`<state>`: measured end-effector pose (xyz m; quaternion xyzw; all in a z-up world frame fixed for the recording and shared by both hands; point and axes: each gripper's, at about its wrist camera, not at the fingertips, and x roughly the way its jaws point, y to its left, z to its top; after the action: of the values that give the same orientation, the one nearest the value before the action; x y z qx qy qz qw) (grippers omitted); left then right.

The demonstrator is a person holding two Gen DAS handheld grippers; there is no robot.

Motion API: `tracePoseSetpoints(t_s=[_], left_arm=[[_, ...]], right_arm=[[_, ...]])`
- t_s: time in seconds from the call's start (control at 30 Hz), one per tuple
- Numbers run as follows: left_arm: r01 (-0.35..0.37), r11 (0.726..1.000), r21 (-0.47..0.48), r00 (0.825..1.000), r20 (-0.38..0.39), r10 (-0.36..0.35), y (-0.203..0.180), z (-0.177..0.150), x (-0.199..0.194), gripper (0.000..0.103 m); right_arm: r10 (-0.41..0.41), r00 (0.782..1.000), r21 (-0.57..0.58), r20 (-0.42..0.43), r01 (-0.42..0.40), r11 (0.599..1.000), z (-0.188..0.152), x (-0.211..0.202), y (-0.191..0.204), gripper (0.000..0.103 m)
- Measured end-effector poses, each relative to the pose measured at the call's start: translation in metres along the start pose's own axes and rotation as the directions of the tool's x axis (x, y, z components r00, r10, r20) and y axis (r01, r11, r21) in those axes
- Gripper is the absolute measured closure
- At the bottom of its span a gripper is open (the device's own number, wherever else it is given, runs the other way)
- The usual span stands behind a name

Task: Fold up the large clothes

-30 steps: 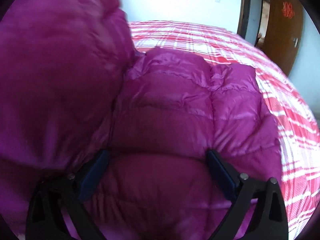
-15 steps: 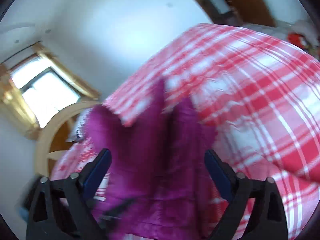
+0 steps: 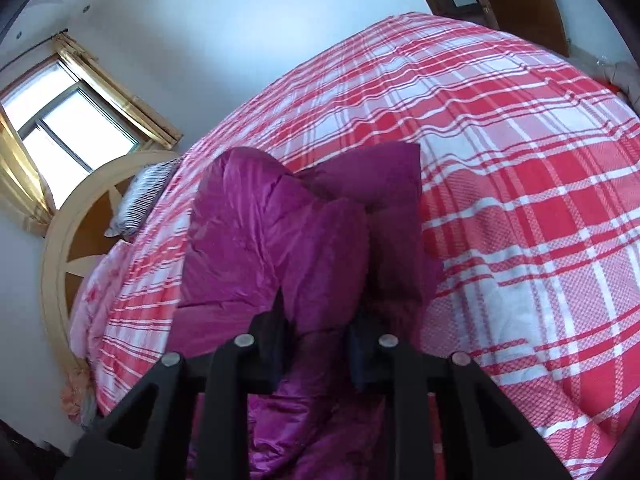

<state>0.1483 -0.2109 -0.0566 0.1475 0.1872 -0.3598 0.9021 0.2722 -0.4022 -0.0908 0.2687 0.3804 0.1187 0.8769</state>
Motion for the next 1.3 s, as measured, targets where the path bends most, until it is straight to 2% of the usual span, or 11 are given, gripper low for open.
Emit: tracePoseSetpoints(t_s=[0.1, 0.2, 0.3, 0.4, 0.5, 0.57, 0.63, 0.7, 0.87, 1.03, 1.3], left_arm=[[-0.054, 0.997, -0.056, 0.996, 0.067, 0.057, 0.030, 0.003, -0.021, 0.018], [-0.172, 0.980, -0.103, 0.984, -0.061, 0.166, 0.069, -0.001, 0.011, 0.016], [-0.176, 0.977, -0.124, 0.968, -0.201, 0.149, 0.080, -0.021, 0.050, 0.016], [-0.191, 0.970, -0.150, 0.971, -0.171, 0.165, 0.077, -0.036, 0.052, 0.016], [-0.206, 0.971, -0.124, 0.969, -0.161, 0.185, 0.071, -0.035, 0.048, 0.016], [-0.200, 0.971, -0.131, 0.970, -0.165, 0.178, 0.072, -0.036, 0.055, 0.016], [-0.194, 0.970, -0.145, 0.972, -0.165, 0.170, 0.076, -0.038, 0.053, 0.016], [-0.191, 0.970, -0.147, 0.972, -0.165, 0.166, 0.076, -0.037, 0.062, 0.016], [-0.195, 0.963, -0.186, 0.972, -0.171, 0.163, 0.079, -0.027, 0.057, 0.016], [-0.242, 0.935, -0.258, 0.969, -0.117, 0.218, 0.085, 0.006, 0.052, 0.016], [-0.412, 0.903, -0.123, 0.879, -0.314, 0.359, 0.090, 0.012, 0.128, 0.016]], right_arm=[[-0.012, 1.000, -0.005, 0.003, 0.012, 1.000, -0.001, -0.003, -0.002, 0.074], [-0.053, 0.999, -0.014, 0.010, 0.053, 0.998, -0.001, -0.005, -0.006, 0.064], [-0.164, 0.986, 0.017, 0.033, 0.163, 0.986, 0.003, -0.011, -0.003, 0.053], [-0.266, 0.956, 0.093, 0.124, 0.256, 0.962, 0.005, -0.041, 0.023, 0.050], [-0.163, 0.956, 0.099, 0.245, 0.143, 0.985, 0.010, -0.065, 0.062, 0.047], [0.006, 0.957, 0.093, 0.289, -0.034, 0.995, 0.015, -0.066, 0.083, 0.038], [0.214, 0.929, 0.088, 0.301, -0.250, 0.964, 0.020, -0.050, 0.089, 0.033], [0.244, 0.927, 0.123, 0.285, -0.287, 0.950, 0.021, -0.027, 0.083, 0.032], [0.094, 0.954, 0.244, 0.283, -0.166, 0.955, 0.007, 0.004, 0.024, 0.032], [0.015, 0.946, 0.198, 0.324, -0.084, 0.977, -0.005, -0.007, 0.003, 0.030], [-0.160, 0.931, 0.128, 0.329, 0.124, 0.984, -0.009, -0.018, 0.010, 0.030]])
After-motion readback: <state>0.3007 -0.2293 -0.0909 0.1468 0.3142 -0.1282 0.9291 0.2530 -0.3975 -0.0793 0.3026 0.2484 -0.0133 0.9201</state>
